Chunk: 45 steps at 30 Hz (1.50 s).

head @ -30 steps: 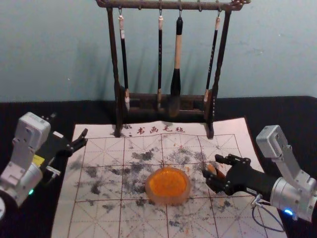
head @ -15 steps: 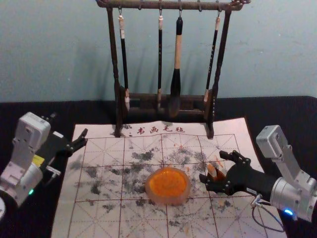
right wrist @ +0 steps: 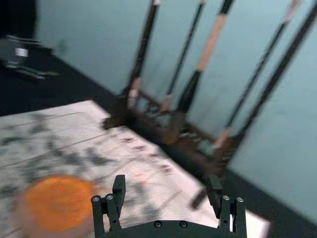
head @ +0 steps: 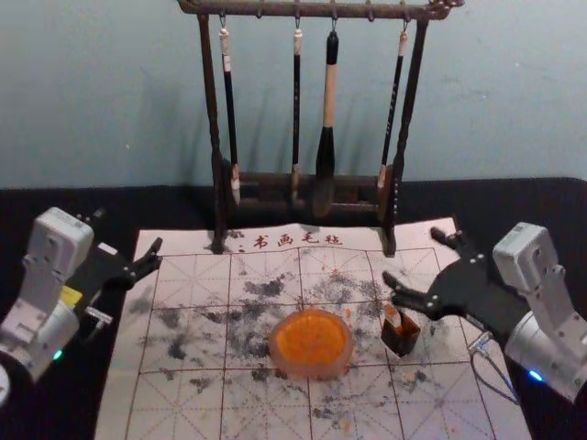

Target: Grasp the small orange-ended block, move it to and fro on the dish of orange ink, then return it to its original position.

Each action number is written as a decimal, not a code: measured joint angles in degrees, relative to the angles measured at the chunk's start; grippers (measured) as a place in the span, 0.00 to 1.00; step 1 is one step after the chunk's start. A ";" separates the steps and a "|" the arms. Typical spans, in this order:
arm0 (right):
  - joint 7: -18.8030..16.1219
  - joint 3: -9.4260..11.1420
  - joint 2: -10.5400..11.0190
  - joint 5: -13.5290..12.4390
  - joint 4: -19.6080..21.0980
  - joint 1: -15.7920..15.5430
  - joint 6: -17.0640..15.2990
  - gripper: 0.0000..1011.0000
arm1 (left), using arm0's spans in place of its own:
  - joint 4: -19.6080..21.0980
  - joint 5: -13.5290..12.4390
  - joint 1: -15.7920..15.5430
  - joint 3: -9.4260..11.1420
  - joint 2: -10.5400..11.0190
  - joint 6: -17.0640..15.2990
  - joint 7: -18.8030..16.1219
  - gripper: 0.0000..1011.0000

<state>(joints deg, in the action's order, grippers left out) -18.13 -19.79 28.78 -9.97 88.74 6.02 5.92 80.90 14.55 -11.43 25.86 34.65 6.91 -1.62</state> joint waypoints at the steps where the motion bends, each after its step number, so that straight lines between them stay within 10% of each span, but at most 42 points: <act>1: 1.26 0.22 -0.22 1.04 0.13 -0.25 0.41 0.99 | 0.00 0.00 0.00 0.00 0.00 0.00 0.00 0.99; 12: 13.73 3.61 -3.89 9.96 -2.80 -2.26 -2.29 0.99 | 0.00 0.00 0.00 0.00 0.00 0.00 0.00 0.99; 45: 14.74 4.96 -5.81 11.30 -6.55 -2.28 -4.36 0.99 | 0.00 0.00 0.00 0.00 0.00 0.00 -0.01 0.99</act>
<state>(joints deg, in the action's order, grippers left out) -3.39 -14.83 22.97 1.33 82.19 3.74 1.56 80.90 14.55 -11.43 25.86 34.65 6.91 -1.62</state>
